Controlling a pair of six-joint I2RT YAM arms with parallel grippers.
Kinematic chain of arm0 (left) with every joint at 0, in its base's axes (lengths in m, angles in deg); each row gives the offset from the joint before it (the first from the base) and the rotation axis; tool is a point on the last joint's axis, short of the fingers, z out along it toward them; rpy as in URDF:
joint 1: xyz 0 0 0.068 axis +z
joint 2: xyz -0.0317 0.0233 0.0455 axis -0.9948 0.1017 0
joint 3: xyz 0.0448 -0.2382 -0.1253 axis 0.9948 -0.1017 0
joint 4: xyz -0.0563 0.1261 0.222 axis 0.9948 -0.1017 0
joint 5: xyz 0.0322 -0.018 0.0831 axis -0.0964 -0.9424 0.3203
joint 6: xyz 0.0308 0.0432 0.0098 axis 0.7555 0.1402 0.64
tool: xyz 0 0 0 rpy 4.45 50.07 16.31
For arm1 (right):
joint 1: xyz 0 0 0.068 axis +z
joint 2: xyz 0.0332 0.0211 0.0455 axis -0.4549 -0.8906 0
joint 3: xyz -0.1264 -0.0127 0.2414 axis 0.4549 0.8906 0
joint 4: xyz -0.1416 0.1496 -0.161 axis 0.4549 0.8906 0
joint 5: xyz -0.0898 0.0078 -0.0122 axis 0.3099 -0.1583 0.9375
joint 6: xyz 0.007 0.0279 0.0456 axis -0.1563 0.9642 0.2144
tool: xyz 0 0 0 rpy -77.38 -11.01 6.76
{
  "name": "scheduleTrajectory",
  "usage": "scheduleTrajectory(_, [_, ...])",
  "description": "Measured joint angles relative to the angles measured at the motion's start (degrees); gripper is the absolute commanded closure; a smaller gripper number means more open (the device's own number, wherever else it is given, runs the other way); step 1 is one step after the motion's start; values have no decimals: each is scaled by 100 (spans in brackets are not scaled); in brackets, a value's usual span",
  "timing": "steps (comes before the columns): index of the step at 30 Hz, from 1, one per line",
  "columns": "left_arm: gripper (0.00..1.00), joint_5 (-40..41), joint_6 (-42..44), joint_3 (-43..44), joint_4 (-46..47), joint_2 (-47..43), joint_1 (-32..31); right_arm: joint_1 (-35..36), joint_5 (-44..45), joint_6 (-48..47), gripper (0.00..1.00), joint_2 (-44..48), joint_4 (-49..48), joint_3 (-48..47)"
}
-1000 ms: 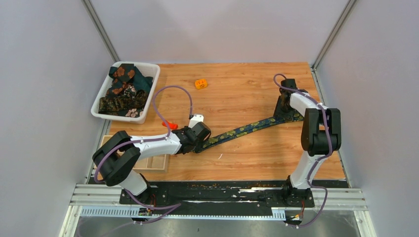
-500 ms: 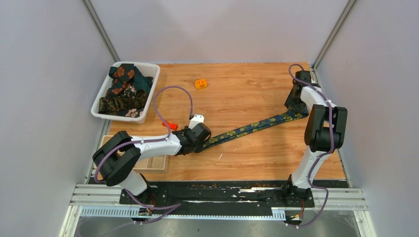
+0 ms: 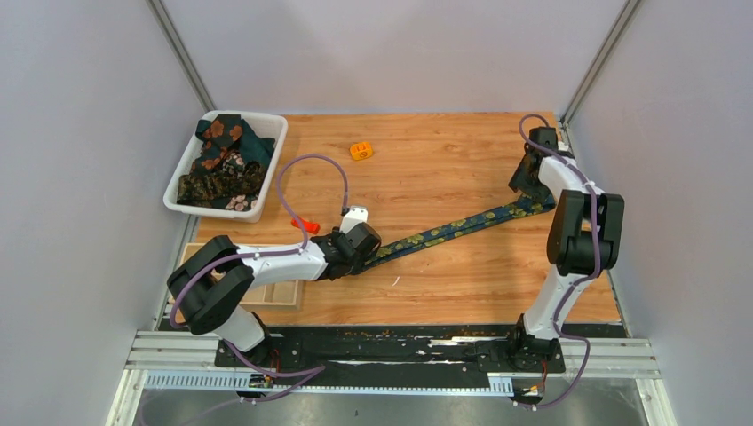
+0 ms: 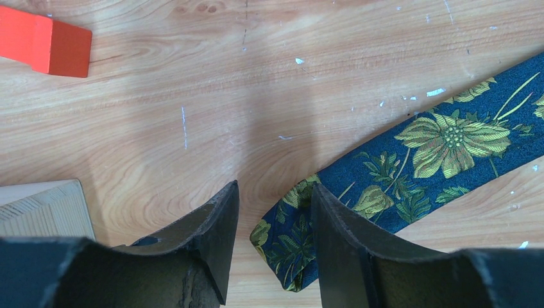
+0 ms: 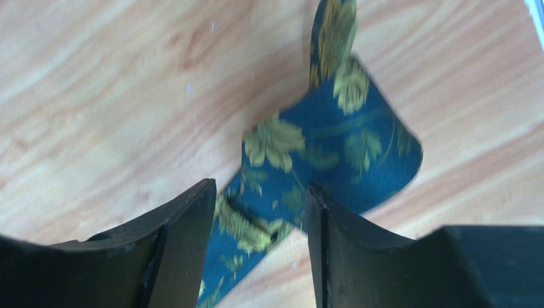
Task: Roll the ties
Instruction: Flatten out the tie at the center of the board.
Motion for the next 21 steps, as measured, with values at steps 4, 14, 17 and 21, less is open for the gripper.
scheduleTrajectory(4, [48,90,0,0,11,15,-55,184,-9,203,42,815,-190,859])
scheduleTrajectory(14, [48,131,9,-13,37,20,-68,-20,-13,1088,46,1576,-1097,1921])
scheduleTrajectory(17, [48,138,26,-20,50,20,-72,-76,-20,1257,50,1414,-1327,1976])
scheduleTrajectory(21, [48,140,42,-31,72,15,-72,-136,-22,1401,64,1209,-1589,2017])
